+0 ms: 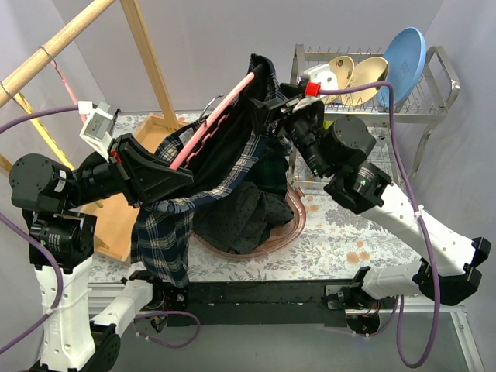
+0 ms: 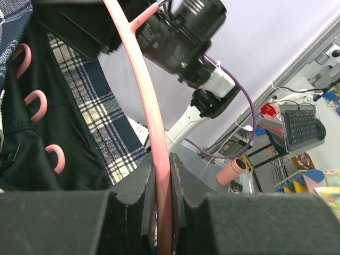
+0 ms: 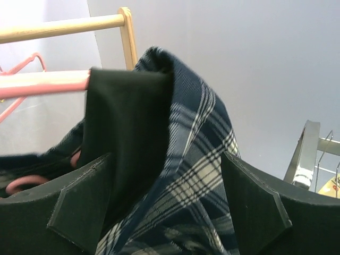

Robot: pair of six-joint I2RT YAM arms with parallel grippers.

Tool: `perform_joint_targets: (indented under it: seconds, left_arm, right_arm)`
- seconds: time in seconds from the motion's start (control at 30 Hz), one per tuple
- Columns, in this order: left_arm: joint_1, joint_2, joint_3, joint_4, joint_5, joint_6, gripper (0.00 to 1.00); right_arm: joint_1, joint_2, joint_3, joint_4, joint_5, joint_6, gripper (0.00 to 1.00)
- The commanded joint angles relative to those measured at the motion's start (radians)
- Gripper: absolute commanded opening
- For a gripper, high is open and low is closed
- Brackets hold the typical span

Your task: Remove the skirt from the hanger

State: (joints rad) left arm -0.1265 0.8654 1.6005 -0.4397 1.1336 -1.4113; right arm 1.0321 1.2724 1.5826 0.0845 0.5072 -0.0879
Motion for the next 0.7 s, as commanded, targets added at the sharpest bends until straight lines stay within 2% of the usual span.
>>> perform_joint_targets:
  seconds: [0.0,0.07,0.17,0.2,0.27,0.3,0.47,0.67]
  left_arm:
    - [-0.001,-0.014,0.036,0.114,0.012,0.026,0.0]
    - [-0.001,-0.017,0.033,0.121,0.018,0.031,0.0]
    - [-0.001,-0.016,0.027,0.119,0.018,0.035,0.0]
    - [-0.001,-0.016,0.027,0.119,0.018,0.035,0.0]
    - [-0.001,-0.02,0.032,0.107,0.005,0.055,0.0]
    - [-0.001,-0.023,0.053,0.069,-0.027,0.073,0.0]
    - [-0.001,-0.035,0.128,-0.069,-0.145,0.227,0.0]
    - [-0.001,-0.055,0.156,-0.07,-0.173,0.213,0.0]
  right_arm:
    - [-0.05,0.034,0.082,-0.014,-0.146,0.063,0.86]
    - [-0.064,0.042,0.086,-0.003,-0.177,0.076,0.82]
    - [-0.079,0.048,0.089,0.02,-0.226,0.08,0.62]
    - [-0.083,0.051,0.091,0.024,-0.22,0.08,0.42]
    - [-0.093,0.048,0.091,0.047,-0.191,0.08,0.19]
    - [-0.098,0.045,0.085,0.06,-0.141,0.08,0.02]
    - [-0.176,0.048,0.106,0.098,-0.033,0.105,0.01]
    - [-0.297,0.117,0.175,-0.005,-0.073,0.184,0.01]
